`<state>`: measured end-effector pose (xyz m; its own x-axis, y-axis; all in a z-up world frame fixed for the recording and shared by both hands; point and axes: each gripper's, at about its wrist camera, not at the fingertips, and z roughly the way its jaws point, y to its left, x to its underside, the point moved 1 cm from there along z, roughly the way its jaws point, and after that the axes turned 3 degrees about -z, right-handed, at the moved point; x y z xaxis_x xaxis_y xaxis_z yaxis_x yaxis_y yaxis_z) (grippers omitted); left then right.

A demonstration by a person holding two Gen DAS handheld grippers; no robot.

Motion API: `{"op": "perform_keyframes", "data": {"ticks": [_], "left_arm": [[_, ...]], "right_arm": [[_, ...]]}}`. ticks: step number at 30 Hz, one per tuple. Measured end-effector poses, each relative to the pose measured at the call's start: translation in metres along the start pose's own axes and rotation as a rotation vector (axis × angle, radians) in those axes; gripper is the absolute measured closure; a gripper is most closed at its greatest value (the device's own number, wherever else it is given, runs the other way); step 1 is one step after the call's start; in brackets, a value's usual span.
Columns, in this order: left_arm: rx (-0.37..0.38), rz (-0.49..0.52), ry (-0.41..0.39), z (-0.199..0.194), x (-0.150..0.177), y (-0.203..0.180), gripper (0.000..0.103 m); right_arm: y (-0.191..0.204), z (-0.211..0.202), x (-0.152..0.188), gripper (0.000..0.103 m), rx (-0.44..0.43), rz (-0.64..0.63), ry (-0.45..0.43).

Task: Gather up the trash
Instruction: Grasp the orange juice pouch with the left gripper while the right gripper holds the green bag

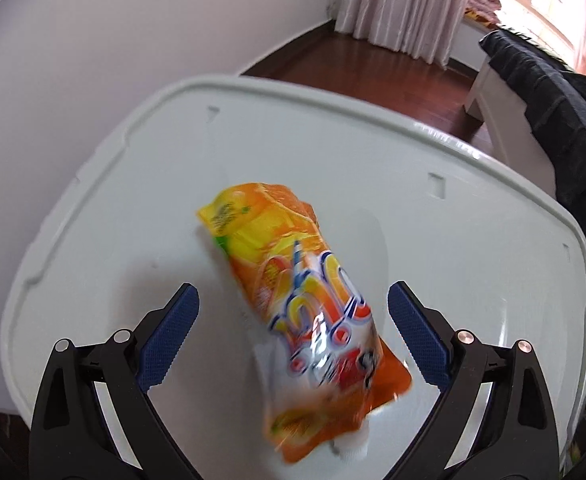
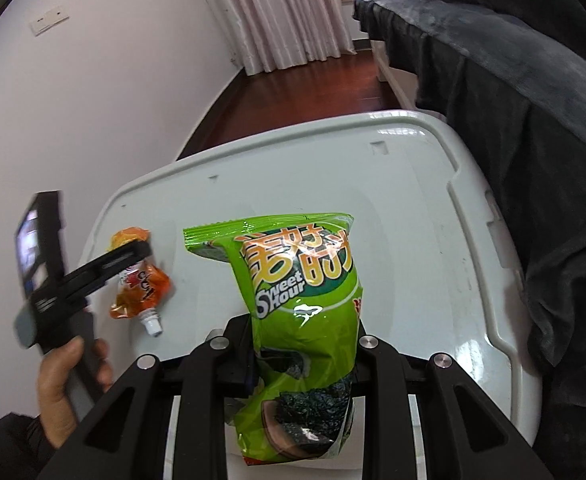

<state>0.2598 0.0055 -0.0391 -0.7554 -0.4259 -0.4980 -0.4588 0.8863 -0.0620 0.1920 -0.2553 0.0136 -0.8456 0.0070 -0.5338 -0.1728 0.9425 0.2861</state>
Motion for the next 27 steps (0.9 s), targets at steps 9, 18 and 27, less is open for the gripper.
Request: {"op": "perform_keyframes", "data": {"ticks": [9, 18, 27], "left_arm": [[-0.065, 0.008, 0.04, 0.024, 0.006, -0.005, 0.01], [-0.055, 0.027, -0.017, 0.021, 0.016, -0.001, 0.006], [-0.021, 0.118, -0.044, 0.014, 0.02, 0.001, 0.029]], "right_arm": [[0.004, 0.0, -0.01, 0.077, -0.05, 0.003, -0.016], [0.006, 0.002, -0.011, 0.077, -0.049, -0.004, -0.011], [0.007, 0.008, -0.01, 0.077, -0.031, -0.017, 0.001]]}}
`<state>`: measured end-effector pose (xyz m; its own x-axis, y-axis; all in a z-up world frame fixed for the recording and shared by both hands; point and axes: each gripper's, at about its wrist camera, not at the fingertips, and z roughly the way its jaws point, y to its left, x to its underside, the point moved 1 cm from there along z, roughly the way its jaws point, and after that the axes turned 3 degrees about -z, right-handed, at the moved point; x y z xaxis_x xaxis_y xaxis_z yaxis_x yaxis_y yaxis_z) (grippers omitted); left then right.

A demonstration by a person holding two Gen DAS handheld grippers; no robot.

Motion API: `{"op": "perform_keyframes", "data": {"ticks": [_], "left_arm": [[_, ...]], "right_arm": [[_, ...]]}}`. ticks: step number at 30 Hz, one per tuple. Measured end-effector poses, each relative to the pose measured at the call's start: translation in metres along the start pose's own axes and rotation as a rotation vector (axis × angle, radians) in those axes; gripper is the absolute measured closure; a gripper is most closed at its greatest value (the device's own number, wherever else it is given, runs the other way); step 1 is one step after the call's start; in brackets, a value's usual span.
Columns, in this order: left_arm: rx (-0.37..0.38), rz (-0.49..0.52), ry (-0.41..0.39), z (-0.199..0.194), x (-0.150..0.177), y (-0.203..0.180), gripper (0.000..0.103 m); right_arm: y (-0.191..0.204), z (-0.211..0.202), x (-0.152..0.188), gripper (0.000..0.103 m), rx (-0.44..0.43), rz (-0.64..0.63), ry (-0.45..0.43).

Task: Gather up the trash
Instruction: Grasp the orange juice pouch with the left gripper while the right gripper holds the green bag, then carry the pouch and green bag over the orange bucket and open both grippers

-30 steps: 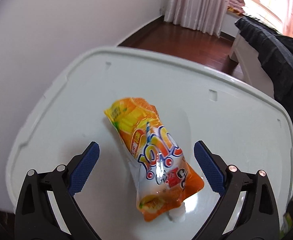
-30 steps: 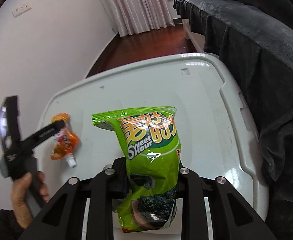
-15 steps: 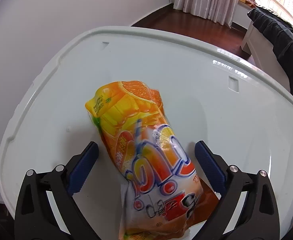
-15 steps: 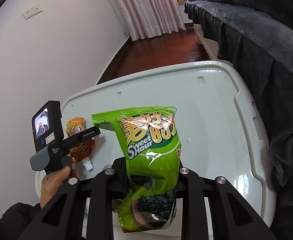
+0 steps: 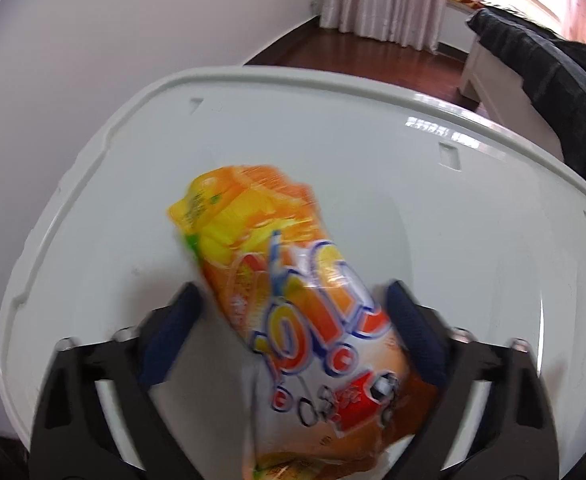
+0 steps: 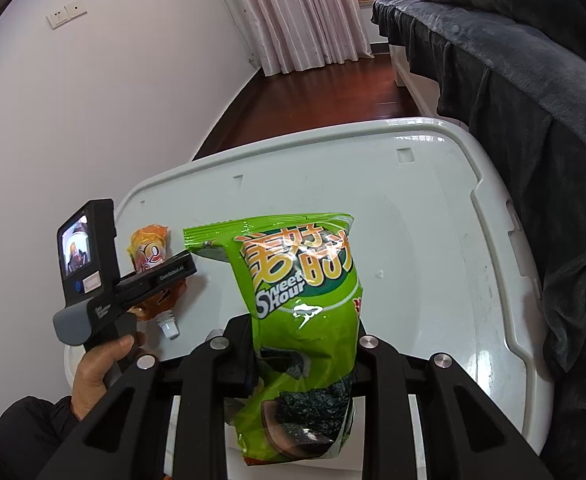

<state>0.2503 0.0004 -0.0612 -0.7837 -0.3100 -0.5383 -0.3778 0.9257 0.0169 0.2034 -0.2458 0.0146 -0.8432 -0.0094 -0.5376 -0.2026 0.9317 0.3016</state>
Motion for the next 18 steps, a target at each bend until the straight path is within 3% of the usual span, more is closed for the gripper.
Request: {"op": "perform_keyframes", "data": {"ticks": [5, 9, 18], "left_arm": [[0.014, 0.053, -0.026, -0.003, -0.001, 0.001, 0.04], [0.043, 0.079, -0.033, -0.011, 0.0, 0.001, 0.042], [0.12, 0.16, -0.154, -0.084, 0.014, 0.011, 0.042]], "right_arm": [[0.0, 0.004, -0.001, 0.077, 0.006, 0.007, 0.003], [0.003, 0.007, 0.0, 0.077, 0.008, 0.003, 0.006], [0.015, 0.004, 0.009, 0.077, 0.022, -0.04, -0.007]]}}
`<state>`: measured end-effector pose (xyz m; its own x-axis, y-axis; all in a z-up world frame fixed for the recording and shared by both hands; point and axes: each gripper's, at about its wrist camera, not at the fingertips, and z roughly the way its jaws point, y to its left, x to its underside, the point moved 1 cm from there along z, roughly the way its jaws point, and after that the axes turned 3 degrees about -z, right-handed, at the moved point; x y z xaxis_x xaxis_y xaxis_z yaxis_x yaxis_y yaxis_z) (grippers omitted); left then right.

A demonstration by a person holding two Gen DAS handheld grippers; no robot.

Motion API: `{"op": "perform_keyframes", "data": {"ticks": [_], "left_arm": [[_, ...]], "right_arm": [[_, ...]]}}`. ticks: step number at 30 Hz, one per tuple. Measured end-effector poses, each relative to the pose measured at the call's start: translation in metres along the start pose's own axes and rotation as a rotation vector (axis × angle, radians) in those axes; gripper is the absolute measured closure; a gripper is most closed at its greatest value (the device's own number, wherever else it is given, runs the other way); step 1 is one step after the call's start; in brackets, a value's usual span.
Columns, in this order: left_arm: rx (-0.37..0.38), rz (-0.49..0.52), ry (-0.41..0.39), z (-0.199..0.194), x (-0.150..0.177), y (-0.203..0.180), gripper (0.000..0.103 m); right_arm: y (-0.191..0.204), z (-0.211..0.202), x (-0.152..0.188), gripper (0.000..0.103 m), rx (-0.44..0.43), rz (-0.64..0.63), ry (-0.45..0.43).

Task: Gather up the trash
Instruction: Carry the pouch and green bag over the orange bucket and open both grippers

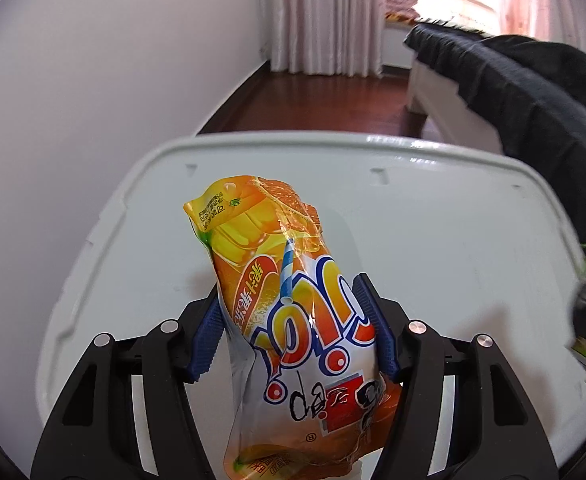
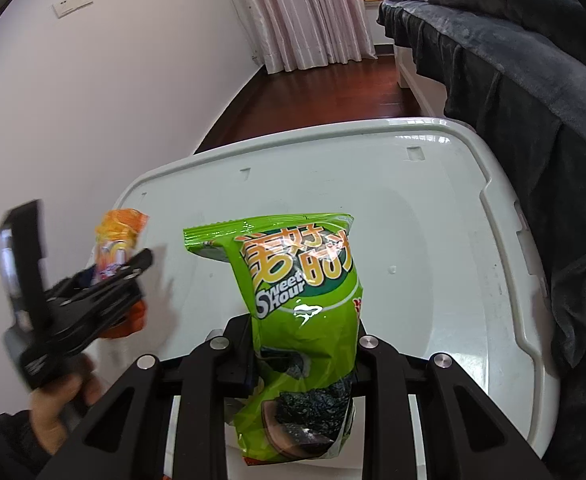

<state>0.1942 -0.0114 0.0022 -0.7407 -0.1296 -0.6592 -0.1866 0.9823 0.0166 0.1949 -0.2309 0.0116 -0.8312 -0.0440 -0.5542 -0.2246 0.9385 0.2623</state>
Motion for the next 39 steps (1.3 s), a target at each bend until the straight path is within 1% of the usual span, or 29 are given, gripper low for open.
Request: {"op": "perform_keyframes", "data": {"ticks": [8, 11, 18, 21, 26, 28, 33, 36, 38, 39], "left_arm": [[0.072, 0.022, -0.048, -0.07, 0.019, 0.008, 0.042], [0.099, 0.032, -0.06, -0.092, 0.031, 0.009, 0.042], [0.16, 0.051, -0.06, -0.131, 0.062, 0.011, 0.042], [0.193, 0.062, -0.054, -0.15, 0.08, 0.013, 0.042], [0.219, 0.089, -0.044, -0.173, 0.106, 0.012, 0.042], [0.223, 0.098, -0.031, -0.182, 0.119, 0.015, 0.042], [0.233, 0.107, 0.03, -0.189, 0.148, 0.022, 0.042], [0.23, 0.116, 0.076, -0.188, 0.168, 0.024, 0.042], [0.234, 0.116, 0.128, -0.182, 0.185, 0.025, 0.042], [0.234, 0.117, 0.14, -0.18, 0.189, 0.025, 0.042]], "right_arm": [[0.008, -0.021, 0.018, 0.077, 0.017, -0.02, -0.051], [0.011, -0.035, 0.031, 0.077, 0.003, -0.01, -0.061], [0.029, -0.072, 0.077, 0.077, -0.051, -0.006, -0.056], [0.036, -0.087, 0.1, 0.077, -0.066, -0.003, -0.05], [0.047, -0.115, 0.134, 0.077, -0.076, -0.022, -0.049], [0.052, -0.125, 0.145, 0.077, -0.077, -0.033, -0.048], [0.064, -0.145, 0.177, 0.076, -0.075, -0.057, -0.043], [0.073, -0.148, 0.196, 0.076, -0.067, -0.08, -0.021], [0.077, -0.146, 0.209, 0.076, -0.06, -0.098, -0.003], [0.079, -0.147, 0.215, 0.076, -0.057, -0.098, 0.001]]}}
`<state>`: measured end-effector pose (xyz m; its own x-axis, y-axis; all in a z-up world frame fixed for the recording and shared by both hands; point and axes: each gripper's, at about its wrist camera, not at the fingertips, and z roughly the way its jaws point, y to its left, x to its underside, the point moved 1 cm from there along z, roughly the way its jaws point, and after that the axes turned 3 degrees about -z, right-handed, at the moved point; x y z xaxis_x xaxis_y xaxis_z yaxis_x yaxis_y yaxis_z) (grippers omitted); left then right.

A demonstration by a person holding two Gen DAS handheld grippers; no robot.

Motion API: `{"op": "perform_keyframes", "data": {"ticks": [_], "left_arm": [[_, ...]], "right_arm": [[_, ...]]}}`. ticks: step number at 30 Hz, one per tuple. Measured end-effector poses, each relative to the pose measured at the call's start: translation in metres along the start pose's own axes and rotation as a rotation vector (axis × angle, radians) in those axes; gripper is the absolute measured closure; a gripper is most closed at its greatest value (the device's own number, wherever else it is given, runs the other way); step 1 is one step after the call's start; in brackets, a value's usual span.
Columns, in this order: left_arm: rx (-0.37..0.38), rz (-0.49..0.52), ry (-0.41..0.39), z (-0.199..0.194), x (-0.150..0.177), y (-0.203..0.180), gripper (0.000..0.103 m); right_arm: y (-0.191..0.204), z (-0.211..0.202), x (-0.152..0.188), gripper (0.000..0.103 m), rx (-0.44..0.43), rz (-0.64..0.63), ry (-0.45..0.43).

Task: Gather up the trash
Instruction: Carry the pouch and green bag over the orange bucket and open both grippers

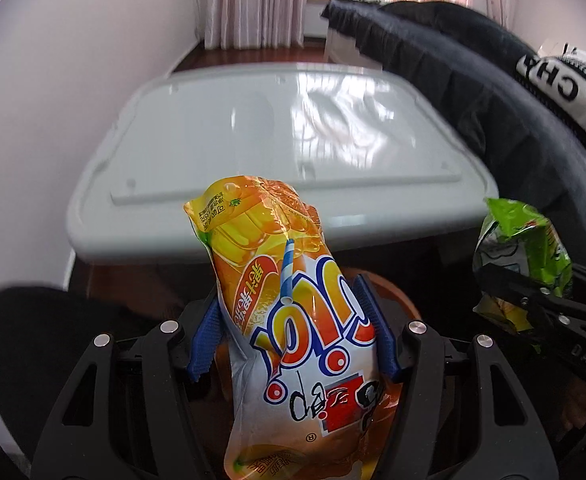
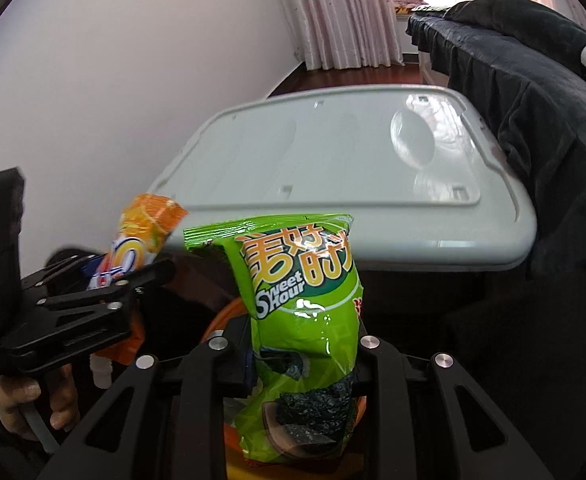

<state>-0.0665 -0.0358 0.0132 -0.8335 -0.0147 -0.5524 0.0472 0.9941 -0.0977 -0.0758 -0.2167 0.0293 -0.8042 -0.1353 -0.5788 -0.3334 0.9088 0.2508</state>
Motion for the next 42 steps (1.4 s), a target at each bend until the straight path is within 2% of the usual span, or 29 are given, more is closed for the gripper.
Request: {"op": "perform_keyframes", "data": {"ticks": [4, 8, 13, 18, 25, 31, 34, 42], "left_arm": [[-0.001, -0.009, 0.071, 0.015, 0.021, -0.001, 0.042], [-0.006, -0.018, 0.111, 0.026, 0.027, 0.002, 0.042], [-0.01, -0.027, 0.204, 0.051, 0.038, 0.006, 0.042], [-0.011, -0.062, 0.29, 0.073, 0.045, 0.014, 0.042], [-0.018, -0.082, 0.36, 0.09, 0.054, 0.02, 0.042], [-0.025, -0.079, 0.381, 0.095, 0.051, 0.018, 0.042], [-0.039, -0.068, 0.377, 0.095, 0.049, 0.015, 0.04], [-0.05, -0.064, 0.345, 0.085, 0.043, 0.011, 0.035]], "right_arm": [[-0.003, 0.007, 0.01, 0.076, 0.003, 0.037, 0.025], [-0.004, 0.017, 0.014, 0.076, 0.002, 0.049, 0.059], [0.0, 0.039, 0.02, 0.076, -0.005, 0.036, 0.133], [-0.006, 0.063, 0.028, 0.076, -0.011, 0.075, 0.215], [-0.006, 0.085, 0.034, 0.075, -0.021, 0.087, 0.286], [-0.005, 0.089, 0.035, 0.068, -0.02, 0.091, 0.302], [-0.004, 0.089, 0.033, 0.055, -0.017, 0.096, 0.296], [-0.006, 0.082, 0.03, 0.053, -0.002, 0.116, 0.258]]}}
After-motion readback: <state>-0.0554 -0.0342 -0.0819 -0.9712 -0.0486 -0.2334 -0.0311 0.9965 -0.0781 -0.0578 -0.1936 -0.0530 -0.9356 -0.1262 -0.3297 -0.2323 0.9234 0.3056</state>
